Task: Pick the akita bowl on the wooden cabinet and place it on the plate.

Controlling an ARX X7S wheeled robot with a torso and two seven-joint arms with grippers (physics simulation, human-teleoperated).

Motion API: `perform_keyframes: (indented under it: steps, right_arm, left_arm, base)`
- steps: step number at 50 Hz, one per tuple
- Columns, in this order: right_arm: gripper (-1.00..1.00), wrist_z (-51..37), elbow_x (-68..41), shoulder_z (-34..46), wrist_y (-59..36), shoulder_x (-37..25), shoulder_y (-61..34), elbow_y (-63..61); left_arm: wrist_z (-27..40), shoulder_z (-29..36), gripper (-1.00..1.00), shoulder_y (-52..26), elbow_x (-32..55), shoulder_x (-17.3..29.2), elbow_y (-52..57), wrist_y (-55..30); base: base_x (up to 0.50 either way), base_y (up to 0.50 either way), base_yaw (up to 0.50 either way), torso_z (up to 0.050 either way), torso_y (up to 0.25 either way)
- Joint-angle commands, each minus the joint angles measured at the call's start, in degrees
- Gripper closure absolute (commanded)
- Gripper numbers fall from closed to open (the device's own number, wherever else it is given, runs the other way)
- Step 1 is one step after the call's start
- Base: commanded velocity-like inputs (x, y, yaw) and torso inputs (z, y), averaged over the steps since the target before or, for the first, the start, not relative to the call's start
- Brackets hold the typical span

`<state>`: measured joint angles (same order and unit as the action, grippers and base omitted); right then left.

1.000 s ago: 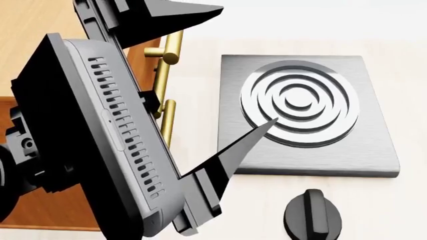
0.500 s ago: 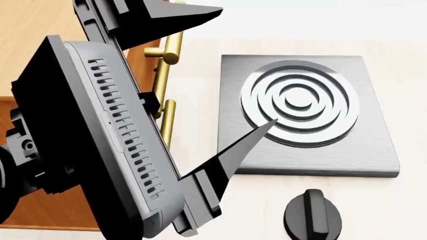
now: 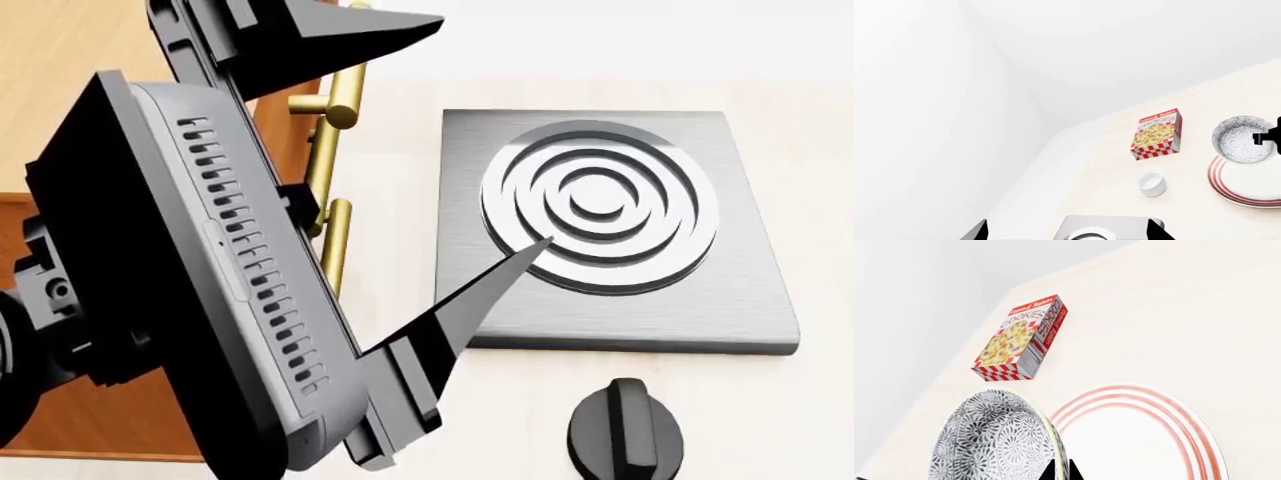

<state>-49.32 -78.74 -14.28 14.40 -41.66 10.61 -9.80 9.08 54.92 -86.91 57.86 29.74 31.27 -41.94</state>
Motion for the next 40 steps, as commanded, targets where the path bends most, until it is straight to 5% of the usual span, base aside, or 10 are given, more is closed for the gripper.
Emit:
perform_keyframes:
  steps: [1, 40]
  right_arm:
    - [1.0, 0.6, 1.1, -0.8, 0.0, 0.1, 0.3, 0.2]
    - [1.0, -0.4, 4.0, 1.0, -0.9, 1.1, -1.0, 3.6]
  left_arm:
    - [0.2, 0.1, -1.0, 0.1, 0.0, 0.1, 0.2, 0.0]
    - [0.2, -0.1, -1.0, 0.6, 0.0, 0.5, 0.0, 0.7]
  base:
    - [0.0, 0.0, 0.0, 0.0, 0.01]
    - [0.0, 0.0, 0.0, 0.0, 0.0]
